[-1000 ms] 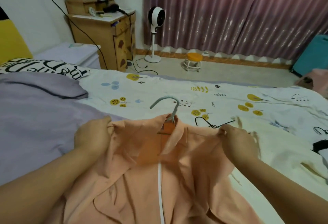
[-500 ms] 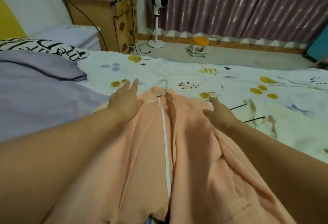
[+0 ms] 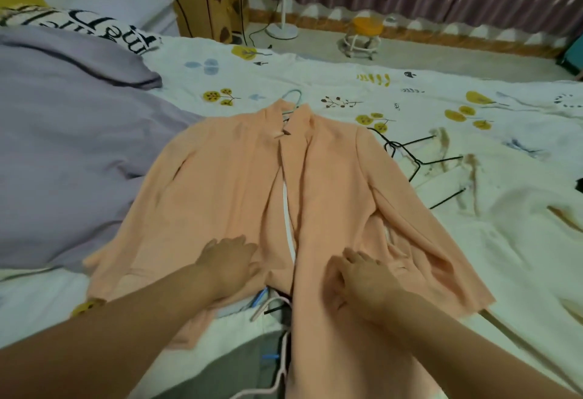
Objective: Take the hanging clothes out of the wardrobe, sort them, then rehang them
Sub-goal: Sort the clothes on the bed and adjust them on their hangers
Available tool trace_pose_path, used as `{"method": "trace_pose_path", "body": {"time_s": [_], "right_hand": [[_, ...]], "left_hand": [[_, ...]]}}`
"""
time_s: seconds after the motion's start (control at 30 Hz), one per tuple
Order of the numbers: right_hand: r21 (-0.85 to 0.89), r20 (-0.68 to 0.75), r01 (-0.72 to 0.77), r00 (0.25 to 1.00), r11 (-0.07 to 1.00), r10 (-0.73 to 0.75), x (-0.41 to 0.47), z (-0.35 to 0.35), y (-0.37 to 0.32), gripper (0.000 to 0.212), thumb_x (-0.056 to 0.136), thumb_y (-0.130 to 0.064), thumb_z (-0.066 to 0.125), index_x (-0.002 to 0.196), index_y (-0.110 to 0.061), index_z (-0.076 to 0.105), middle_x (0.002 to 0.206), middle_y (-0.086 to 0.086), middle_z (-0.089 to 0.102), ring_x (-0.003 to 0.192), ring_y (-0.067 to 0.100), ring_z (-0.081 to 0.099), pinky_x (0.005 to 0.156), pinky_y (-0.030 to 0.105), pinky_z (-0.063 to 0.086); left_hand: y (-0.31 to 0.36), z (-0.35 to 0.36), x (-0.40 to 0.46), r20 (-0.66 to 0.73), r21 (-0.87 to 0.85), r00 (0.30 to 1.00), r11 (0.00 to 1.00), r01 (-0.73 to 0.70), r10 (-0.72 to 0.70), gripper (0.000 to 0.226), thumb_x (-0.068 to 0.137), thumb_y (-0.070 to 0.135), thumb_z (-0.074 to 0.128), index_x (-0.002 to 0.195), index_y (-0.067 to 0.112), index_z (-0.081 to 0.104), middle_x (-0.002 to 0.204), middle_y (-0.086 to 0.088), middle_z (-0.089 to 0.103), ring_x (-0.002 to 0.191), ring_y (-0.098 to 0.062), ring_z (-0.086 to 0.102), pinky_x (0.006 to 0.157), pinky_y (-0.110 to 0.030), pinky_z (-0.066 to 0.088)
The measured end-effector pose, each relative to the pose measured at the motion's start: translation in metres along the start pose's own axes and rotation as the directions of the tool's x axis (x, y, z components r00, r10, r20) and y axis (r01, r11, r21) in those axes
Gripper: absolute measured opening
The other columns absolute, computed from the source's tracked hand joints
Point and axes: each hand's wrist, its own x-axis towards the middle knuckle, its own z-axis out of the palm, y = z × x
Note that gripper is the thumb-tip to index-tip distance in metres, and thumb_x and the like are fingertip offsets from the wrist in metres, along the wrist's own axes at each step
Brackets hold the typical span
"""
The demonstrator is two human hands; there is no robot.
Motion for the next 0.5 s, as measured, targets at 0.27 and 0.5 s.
{"method": "trace_pose_path", "body": {"time_s": [0.27,0.5], "right_hand": [[-0.014,0.036,0.026,0.999,1.0,-0.026,-0.084,0.011,-0.033,0.035,0.098,-0.029,0.035,0.123,-0.011,0.053,0.131,0.006,0.048,0.123,0.022,0.041,0.104,0.035,0.032],[-0.013,-0.36,0.003,0.933,1.0,-0.007,-0.152,0.043,-0.043,0.045,0.04,-0.024,0.087,0.072,-0.015,0.057,0.077,0.005,0.056,0.064,0.024,0.056,0.054,0.031,0.046]], "left_hand": [[0.02,0.012,-0.09,-0.096,-0.112,0.993,0.991,-0.076,0.065,0.03,0.096,0.029,0.038,0.119,0.019,0.055,0.123,-0.007,0.057,0.113,-0.028,0.052,0.089,-0.034,0.043],[0.037,0.041,-0.155,-0.112,-0.005,0.994,1.0,-0.021,0.02,0.028,0.097,0.019,0.034,0.115,0.016,0.055,0.118,-0.005,0.055,0.107,-0.023,0.053,0.077,-0.032,0.04]]}}
